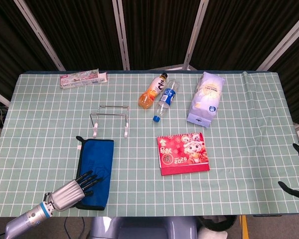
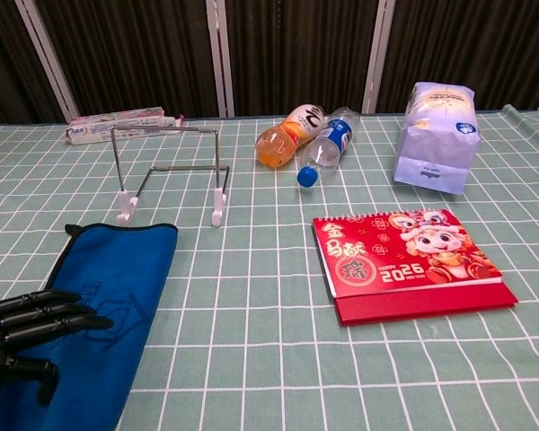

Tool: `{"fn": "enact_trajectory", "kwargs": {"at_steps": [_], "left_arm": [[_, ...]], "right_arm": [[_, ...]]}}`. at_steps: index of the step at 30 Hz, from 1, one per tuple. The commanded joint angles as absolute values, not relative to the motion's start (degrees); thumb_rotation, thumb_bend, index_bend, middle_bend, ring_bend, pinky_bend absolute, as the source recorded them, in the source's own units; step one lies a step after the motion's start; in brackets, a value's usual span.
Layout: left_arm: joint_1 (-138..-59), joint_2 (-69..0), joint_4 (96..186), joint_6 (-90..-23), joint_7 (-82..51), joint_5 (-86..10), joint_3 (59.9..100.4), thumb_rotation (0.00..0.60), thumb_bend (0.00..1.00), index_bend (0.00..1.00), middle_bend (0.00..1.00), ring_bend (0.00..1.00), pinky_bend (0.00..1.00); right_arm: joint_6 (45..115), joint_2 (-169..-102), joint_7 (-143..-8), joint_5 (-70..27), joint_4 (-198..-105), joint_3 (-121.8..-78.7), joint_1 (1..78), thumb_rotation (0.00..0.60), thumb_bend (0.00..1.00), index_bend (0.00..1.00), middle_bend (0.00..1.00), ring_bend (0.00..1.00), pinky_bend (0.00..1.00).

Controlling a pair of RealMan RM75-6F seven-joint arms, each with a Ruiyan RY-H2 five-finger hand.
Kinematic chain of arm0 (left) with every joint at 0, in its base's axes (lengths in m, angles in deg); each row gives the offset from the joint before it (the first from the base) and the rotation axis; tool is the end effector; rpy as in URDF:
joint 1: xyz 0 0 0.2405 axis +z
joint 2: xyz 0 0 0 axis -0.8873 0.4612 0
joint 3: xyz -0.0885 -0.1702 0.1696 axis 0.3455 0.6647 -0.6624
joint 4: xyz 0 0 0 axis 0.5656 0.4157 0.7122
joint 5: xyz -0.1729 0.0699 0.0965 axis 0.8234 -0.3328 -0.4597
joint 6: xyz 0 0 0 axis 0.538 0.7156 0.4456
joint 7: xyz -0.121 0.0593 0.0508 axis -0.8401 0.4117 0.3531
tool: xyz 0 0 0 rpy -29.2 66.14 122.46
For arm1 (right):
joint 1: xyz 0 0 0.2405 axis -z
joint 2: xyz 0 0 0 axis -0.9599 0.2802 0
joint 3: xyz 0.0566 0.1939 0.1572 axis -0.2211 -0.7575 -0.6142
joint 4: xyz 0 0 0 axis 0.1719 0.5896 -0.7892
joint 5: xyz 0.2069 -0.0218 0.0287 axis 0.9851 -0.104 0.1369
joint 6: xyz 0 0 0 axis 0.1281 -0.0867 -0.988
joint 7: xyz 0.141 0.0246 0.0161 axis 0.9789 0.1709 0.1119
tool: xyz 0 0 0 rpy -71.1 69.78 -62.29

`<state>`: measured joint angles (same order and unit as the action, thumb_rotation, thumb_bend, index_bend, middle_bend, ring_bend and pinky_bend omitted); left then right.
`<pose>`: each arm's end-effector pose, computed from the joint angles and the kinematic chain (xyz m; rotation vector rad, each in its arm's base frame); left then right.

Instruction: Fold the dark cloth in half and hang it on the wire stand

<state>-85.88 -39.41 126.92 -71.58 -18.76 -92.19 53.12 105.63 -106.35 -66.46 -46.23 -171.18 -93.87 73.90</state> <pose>-0.2916 0.1756 -0.0098 -2.4266 -0.5246 -0.9171 -0.3180 -0.1568 0.2224 1.2981 -0.8919 0.9578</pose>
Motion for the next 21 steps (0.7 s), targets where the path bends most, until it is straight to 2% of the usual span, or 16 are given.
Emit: {"fn": "enact_trajectory", "kwargs": {"at_steps": [1,11,21], "left_arm": [[-85.94,-39.57,126.83,-71.33,-18.84,-92.15,53.02,0.600,0.31,0.45,0.00,0.00,0.00],[-86.11,-39.17,126.70,-71.88,-19.68,-92.03,52.93,0.600,0.41,0.52,0.00,0.00,0.00],[-86.46,-37.91,126.71,-72.31,-19.02,-92.33,52.78,0.600,0.45,0.64,0.00,0.00,0.00]], "right_arm": [[105.68,-106.31,-66.29,-46.25,-171.12,-93.88,73.92,0.600,0.00,0.01,0.00,0.00,0.00],[105.75,-106.21,-65.97,-46.45,-171.07,-93.79,73.94,0.600,0.00,0.01,0.00,0.00,0.00],[105.67,-106.30,-66.48,-46.56,-171.31,-93.71,73.87,0.600,0.00,0.01,0.00,0.00,0.00]]}}
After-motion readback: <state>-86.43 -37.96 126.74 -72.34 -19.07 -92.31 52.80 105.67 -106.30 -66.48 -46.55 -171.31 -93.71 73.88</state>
